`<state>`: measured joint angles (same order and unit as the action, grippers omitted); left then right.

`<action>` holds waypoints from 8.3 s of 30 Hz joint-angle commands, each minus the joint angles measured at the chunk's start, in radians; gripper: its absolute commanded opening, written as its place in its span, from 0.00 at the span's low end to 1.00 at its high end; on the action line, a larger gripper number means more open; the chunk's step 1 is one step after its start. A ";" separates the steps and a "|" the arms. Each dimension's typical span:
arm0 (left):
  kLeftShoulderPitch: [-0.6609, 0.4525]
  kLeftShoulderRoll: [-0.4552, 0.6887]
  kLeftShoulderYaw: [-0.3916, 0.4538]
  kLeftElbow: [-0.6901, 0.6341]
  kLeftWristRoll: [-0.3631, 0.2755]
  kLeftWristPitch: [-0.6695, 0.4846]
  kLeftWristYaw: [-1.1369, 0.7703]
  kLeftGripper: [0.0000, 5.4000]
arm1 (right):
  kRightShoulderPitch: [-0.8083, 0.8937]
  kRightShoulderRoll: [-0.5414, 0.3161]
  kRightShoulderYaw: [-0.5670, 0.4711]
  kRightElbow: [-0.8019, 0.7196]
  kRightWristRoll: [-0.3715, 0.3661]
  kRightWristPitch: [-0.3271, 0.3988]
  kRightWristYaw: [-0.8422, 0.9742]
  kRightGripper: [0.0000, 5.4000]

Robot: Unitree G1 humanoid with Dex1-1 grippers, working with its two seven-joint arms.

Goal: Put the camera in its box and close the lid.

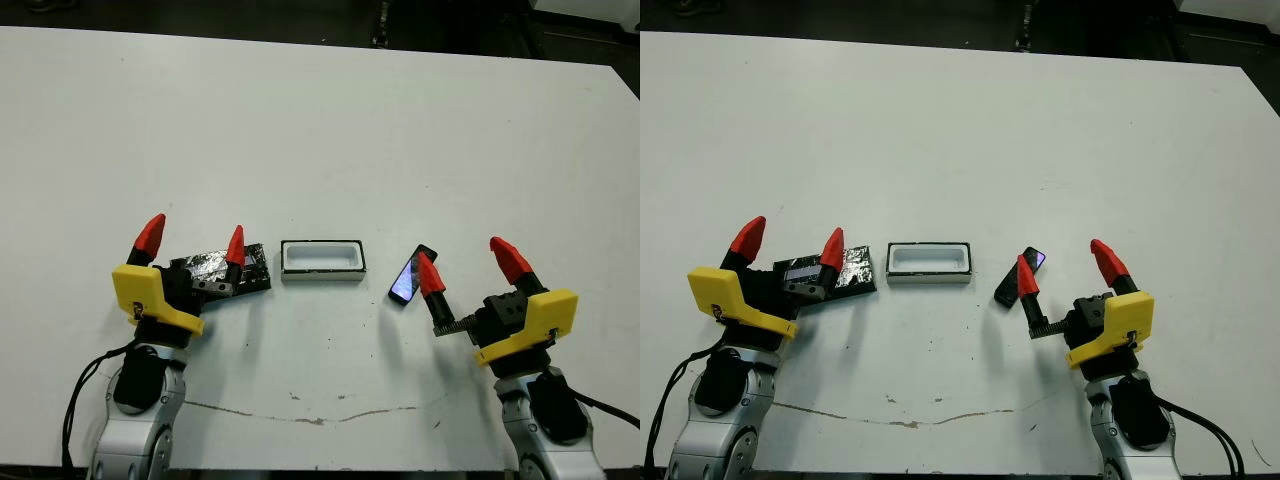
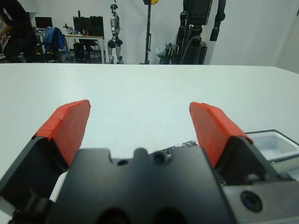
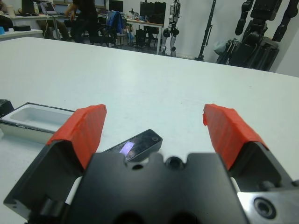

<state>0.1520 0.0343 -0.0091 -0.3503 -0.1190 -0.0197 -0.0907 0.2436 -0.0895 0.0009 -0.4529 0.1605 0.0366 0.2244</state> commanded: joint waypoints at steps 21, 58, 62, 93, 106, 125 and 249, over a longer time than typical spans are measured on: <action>0.001 -0.005 -0.008 0.005 0.003 0.006 0.002 1.00 | -0.397 -0.560 -0.221 0.166 0.246 0.130 0.529 1.00; 0.021 -0.015 -0.018 -0.022 0.032 0.031 0.036 1.00 | -1.359 -0.649 0.689 0.955 -0.286 -0.167 1.390 1.00; 0.021 -0.017 -0.020 -0.015 0.036 0.022 0.038 1.00 | -1.348 -0.622 0.679 0.945 -0.348 -0.247 1.386 1.00; 0.022 -0.021 -0.023 -0.008 0.042 0.011 0.037 1.00 | -1.238 -0.502 0.602 1.055 -0.428 -0.336 1.364 1.00; 0.021 -0.022 -0.022 -0.008 0.032 0.012 0.032 1.00 | -1.207 -0.477 0.581 1.067 -0.420 -0.207 1.376 0.83; 0.021 -0.030 -0.021 -0.012 0.028 0.020 0.035 1.00 | -1.269 -0.518 0.586 1.048 -0.460 -0.296 1.389 0.31; 0.048 -0.081 -0.060 -0.054 0.034 0.101 0.098 1.00 | -1.326 -0.373 0.772 0.532 -0.608 0.434 1.344 0.31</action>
<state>0.1853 -0.0437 -0.0662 -0.4007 -0.0901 0.0618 0.0018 -1.0907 -0.4471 0.7669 0.0857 -0.4434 0.4691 1.5590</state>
